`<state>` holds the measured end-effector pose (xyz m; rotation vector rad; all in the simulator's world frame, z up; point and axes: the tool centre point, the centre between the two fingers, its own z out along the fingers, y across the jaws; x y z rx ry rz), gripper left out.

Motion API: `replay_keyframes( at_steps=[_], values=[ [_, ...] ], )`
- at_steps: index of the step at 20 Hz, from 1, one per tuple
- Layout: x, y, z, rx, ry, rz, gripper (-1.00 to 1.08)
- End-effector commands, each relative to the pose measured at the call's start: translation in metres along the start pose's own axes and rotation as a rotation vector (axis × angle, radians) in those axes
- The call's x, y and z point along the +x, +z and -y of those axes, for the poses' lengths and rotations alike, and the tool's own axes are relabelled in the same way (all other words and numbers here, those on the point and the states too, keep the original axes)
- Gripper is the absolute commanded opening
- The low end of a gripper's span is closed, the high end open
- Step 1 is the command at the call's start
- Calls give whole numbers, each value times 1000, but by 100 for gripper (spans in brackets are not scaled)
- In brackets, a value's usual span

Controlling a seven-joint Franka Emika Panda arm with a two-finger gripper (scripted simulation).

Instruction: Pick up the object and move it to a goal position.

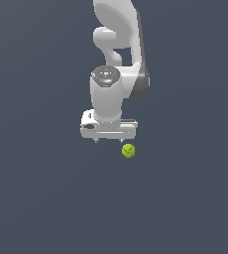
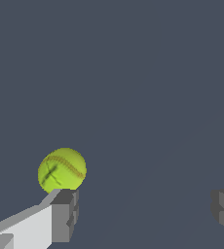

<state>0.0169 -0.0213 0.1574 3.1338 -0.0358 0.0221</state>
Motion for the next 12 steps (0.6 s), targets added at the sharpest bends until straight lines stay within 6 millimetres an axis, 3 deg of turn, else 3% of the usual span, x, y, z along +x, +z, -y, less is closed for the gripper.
replay_keyframes(
  at_steps=[1,12],
  values=[
    [0,2,3,1,12,1,100],
    [-5,22,32,4,152,5,100]
  ],
)
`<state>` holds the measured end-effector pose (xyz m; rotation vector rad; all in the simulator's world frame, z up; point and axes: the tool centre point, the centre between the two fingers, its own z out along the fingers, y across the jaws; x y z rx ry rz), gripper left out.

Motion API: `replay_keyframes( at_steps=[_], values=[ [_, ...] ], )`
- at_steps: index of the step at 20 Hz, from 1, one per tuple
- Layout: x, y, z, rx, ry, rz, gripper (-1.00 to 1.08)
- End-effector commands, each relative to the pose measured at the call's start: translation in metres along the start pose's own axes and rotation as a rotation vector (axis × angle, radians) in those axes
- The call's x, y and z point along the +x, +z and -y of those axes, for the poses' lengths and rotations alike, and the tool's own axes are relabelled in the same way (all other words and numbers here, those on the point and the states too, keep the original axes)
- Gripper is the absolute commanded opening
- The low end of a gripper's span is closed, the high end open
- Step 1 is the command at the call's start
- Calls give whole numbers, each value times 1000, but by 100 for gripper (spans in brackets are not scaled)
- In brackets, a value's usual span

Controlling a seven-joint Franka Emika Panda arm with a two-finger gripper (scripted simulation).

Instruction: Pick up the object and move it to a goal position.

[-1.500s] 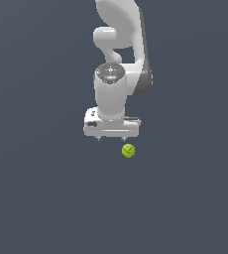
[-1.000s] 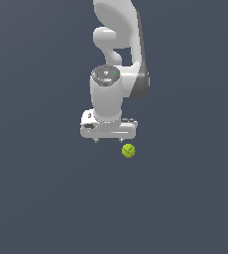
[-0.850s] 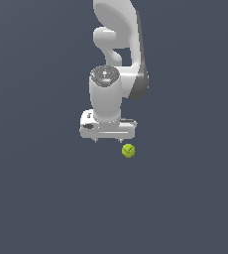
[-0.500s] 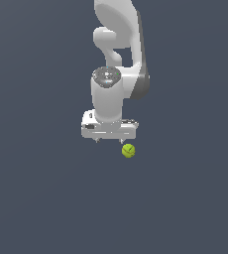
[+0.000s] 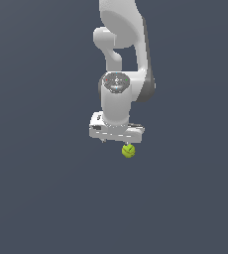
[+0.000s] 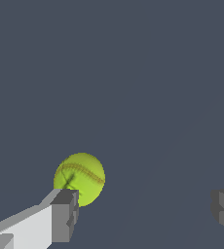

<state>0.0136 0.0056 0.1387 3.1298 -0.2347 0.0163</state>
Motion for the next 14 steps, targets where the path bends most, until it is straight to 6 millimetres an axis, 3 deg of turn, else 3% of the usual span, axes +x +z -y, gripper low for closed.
replay_keyframes(
  at_steps=[1,14],
  values=[
    [-3,6,9,1,44,2,100],
    [-21,38,52,1,269,9,100]
  ],
)
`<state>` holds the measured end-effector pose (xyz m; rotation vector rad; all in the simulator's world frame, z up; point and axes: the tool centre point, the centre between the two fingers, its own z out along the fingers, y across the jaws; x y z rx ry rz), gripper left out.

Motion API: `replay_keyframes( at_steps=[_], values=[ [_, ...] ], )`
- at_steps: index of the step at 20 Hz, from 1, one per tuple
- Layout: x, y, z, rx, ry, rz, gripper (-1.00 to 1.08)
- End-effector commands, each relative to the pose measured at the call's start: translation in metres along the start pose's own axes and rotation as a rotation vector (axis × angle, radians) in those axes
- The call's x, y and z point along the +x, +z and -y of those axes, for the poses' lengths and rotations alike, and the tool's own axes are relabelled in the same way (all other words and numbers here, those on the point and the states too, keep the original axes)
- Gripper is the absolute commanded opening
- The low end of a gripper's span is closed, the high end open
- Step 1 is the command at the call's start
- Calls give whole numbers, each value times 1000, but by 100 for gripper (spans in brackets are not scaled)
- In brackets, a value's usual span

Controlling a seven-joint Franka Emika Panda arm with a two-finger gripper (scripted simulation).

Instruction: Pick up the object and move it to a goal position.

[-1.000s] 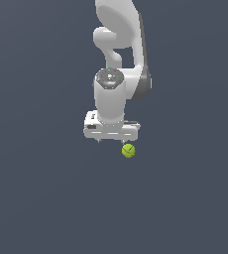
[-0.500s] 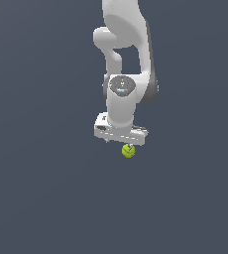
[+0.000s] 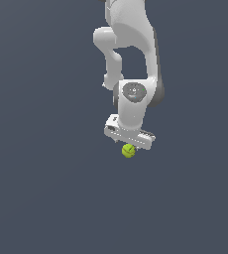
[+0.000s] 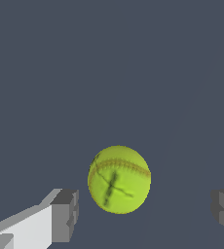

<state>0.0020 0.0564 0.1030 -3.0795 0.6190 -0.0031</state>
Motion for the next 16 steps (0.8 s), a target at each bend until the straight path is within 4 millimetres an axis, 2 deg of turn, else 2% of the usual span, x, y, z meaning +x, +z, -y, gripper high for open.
replay_keyframes(
  at_steps=[1,16],
  values=[
    [-4,4,5,0,33,0,100],
    [-11,17,12,-1,81,2,100]
  ],
)
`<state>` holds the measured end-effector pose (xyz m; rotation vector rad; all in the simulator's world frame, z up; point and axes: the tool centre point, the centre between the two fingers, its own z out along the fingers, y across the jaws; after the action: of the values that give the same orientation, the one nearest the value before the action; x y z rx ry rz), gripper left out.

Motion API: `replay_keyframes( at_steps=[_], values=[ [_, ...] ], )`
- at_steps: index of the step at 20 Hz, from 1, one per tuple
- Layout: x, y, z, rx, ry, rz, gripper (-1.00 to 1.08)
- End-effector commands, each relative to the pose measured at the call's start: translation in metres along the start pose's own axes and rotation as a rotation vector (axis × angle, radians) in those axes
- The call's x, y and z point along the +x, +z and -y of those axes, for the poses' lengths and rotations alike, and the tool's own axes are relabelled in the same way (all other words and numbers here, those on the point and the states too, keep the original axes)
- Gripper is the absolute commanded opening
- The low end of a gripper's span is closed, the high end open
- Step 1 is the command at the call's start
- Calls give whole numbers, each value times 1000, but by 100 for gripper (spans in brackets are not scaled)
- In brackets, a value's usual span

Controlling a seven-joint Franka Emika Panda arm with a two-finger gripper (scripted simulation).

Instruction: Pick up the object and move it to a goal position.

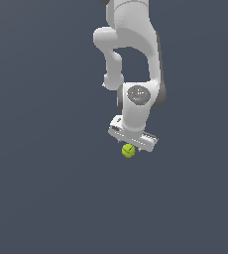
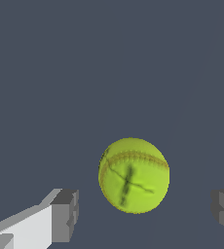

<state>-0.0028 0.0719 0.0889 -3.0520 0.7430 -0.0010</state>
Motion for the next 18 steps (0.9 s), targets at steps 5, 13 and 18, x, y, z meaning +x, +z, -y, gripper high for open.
replay_keyframes(
  at_steps=[5,13,18],
  values=[
    [-1,27,-1,-1,2,1,100],
    [0,47,0,-1,4,1,100],
    [0,47,0,-1,4,1,-100]
  ],
)
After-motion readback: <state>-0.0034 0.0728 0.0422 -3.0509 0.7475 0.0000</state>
